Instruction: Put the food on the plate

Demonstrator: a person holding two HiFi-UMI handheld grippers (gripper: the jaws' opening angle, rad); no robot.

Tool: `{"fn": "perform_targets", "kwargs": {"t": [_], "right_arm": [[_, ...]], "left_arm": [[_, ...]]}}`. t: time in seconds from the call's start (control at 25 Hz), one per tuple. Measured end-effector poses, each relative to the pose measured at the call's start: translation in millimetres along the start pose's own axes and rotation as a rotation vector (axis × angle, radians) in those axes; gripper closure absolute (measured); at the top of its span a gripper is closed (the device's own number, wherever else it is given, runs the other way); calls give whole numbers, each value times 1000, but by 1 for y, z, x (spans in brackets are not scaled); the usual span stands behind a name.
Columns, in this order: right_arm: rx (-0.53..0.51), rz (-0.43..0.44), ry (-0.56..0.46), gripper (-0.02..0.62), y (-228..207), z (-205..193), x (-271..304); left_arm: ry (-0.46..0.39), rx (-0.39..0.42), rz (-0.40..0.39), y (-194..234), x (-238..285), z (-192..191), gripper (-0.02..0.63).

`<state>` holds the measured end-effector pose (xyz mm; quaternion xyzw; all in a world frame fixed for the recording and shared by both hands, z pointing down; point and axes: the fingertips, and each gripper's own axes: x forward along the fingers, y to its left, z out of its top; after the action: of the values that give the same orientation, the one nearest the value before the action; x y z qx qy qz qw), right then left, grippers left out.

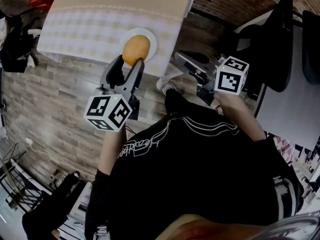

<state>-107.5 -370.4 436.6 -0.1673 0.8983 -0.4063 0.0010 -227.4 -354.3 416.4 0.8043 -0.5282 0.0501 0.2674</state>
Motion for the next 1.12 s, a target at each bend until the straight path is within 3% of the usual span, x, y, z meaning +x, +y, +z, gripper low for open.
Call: {"fn": "perform_targets", "kwargs": {"t": [0.4, 1.12], "right_arm": [[37, -12, 24, 598, -31, 1, 20], [144, -61, 65, 598, -76, -35, 33]], "left_arm": [[61, 6, 66, 43, 32, -20, 351], [188, 36, 106, 85, 70, -74, 351]]}}
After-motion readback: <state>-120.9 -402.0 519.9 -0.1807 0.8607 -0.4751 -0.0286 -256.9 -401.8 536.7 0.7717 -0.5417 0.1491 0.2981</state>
